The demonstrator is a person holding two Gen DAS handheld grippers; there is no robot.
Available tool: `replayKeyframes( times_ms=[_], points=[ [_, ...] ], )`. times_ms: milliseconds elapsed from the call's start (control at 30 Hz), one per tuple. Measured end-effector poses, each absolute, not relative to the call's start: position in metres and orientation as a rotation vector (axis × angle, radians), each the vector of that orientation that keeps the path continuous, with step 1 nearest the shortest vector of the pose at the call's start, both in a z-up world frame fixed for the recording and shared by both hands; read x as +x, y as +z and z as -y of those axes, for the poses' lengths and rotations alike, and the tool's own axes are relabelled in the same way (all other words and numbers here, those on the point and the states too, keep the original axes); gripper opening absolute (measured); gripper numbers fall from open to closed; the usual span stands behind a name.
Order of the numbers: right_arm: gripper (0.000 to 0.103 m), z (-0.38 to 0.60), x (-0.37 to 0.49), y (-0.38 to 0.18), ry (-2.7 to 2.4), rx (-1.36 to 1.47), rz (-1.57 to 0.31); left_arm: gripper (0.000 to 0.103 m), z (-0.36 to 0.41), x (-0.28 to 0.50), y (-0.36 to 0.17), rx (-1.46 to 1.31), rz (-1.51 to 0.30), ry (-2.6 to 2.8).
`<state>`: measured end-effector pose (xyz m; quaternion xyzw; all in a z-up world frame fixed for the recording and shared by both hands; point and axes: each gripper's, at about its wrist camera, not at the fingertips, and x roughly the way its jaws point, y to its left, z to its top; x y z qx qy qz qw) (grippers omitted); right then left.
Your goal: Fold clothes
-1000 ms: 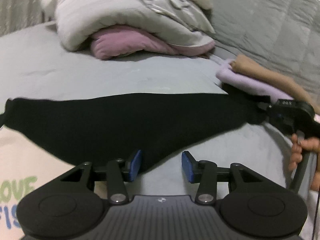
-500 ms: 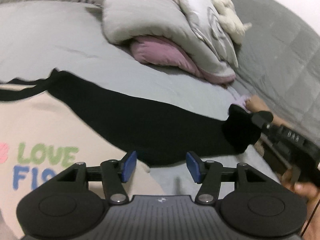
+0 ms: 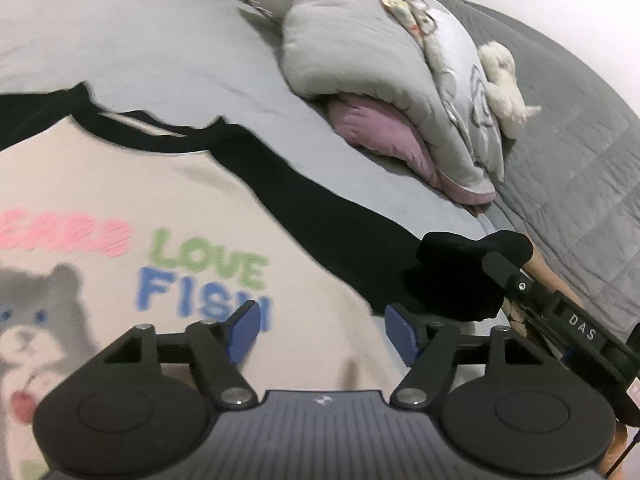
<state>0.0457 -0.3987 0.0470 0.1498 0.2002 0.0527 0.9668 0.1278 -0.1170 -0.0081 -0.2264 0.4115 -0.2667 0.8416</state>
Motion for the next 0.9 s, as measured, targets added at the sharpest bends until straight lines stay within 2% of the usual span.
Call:
replayKeyframes(
  times_ms=[167, 333, 433, 667, 900],
  points=[
    [0.007, 0.363, 0.043, 0.045, 0.189, 0.256, -0.434, 0.078, 0.086, 0.118, -0.017, -0.549, -0.867, -0.548],
    [0.007, 0.330, 0.036, 0.043, 0.279, 0.194, -0.454, 0.092, 0.056, 0.107, -0.023, -0.644, -0.853, -0.569],
    [0.007, 0.313, 0.031, 0.041, 0.329, 0.149, -0.466, 0.096, 0.044, 0.102, -0.024, -0.678, -0.844, -0.572],
    [0.007, 0.283, 0.025, 0.029, 0.393, 0.044, -0.517, 0.100, 0.031, 0.097, -0.026, -0.740, -0.817, -0.590],
    [0.007, 0.255, 0.011, 0.024, 0.417, -0.122, -0.524, 0.100, 0.051, 0.099, -0.020, -0.730, -0.822, -0.652]
  ],
)
